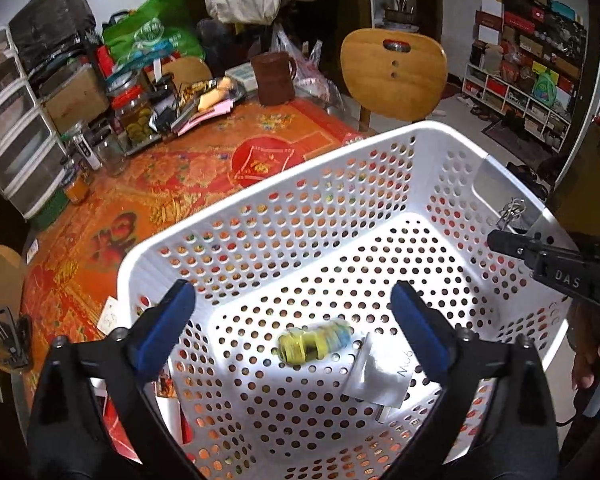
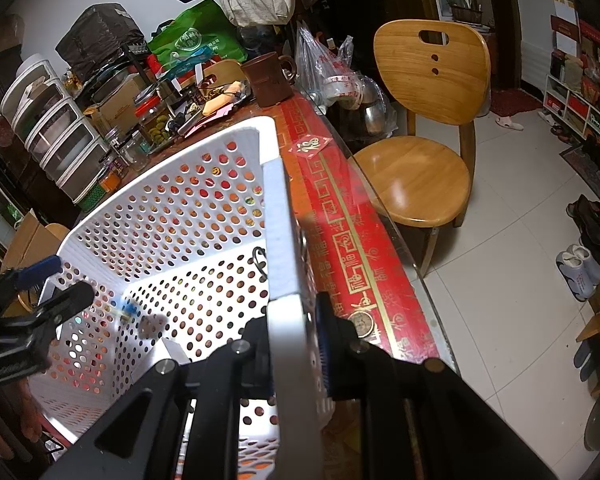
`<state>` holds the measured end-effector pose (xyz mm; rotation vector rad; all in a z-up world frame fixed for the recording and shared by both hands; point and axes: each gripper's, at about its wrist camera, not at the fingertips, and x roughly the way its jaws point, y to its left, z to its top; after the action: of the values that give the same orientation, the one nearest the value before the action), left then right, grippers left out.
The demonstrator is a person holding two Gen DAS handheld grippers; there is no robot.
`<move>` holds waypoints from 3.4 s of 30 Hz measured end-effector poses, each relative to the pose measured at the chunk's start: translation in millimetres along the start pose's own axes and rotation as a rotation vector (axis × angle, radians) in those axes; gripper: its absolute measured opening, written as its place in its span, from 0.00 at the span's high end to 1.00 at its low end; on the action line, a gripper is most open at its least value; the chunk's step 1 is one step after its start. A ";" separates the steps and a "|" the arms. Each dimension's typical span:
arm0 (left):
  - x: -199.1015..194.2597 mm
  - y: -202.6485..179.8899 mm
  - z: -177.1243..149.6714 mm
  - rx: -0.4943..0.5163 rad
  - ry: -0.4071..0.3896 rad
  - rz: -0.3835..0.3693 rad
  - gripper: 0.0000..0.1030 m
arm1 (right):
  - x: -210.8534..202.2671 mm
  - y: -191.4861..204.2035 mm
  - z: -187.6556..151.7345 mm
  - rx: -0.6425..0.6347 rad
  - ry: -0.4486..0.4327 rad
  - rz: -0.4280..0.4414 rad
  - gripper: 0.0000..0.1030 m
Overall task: Organize rigid objects
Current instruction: 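Carry the yellow toy car into the basket and open the left tool, then return the left tool to the table and grasp a white square charger, then carry the white square charger into the basket and release it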
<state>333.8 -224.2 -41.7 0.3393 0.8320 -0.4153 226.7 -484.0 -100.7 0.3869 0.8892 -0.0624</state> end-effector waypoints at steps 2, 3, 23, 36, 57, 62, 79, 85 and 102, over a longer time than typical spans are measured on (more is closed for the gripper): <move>-5.0 2.0 -2.4 0.004 -0.021 0.008 0.03 | 0.4 -0.1 0.0 0.002 0.001 0.000 0.85; -7.6 4.0 -3.4 0.002 -0.027 0.008 0.03 | 0.4 -0.4 0.1 0.002 0.001 0.000 0.85; -52.4 226.0 -116.8 -0.373 -0.023 0.278 0.01 | -1.3 -5.4 1.0 0.004 0.000 0.008 0.85; 39.4 294.4 -210.7 -0.539 0.141 0.238 0.02 | -1.4 -5.9 2.5 -0.002 0.001 0.006 0.85; 32.0 306.4 -205.8 -0.567 0.092 0.237 0.48 | -0.7 -5.7 3.8 -0.010 0.002 0.006 0.85; 14.0 315.2 -198.3 -0.577 0.081 0.296 0.48 | -0.6 -5.7 4.1 -0.010 0.001 0.006 0.85; -48.9 264.3 -125.5 -0.482 -0.055 0.256 0.48 | -0.6 -5.8 4.0 -0.010 0.000 0.006 0.85; -58.7 229.7 -92.6 -0.414 -0.083 0.229 0.48 | -0.7 -5.4 3.6 -0.011 0.001 0.007 0.85; -66.4 139.9 -22.6 -0.265 -0.125 0.153 0.47 | -0.7 -5.1 3.8 -0.011 0.000 0.007 0.85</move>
<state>346.7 -78.1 12.8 0.1279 0.7233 -0.1778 228.0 -490.1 -99.5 0.3803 0.8875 -0.0508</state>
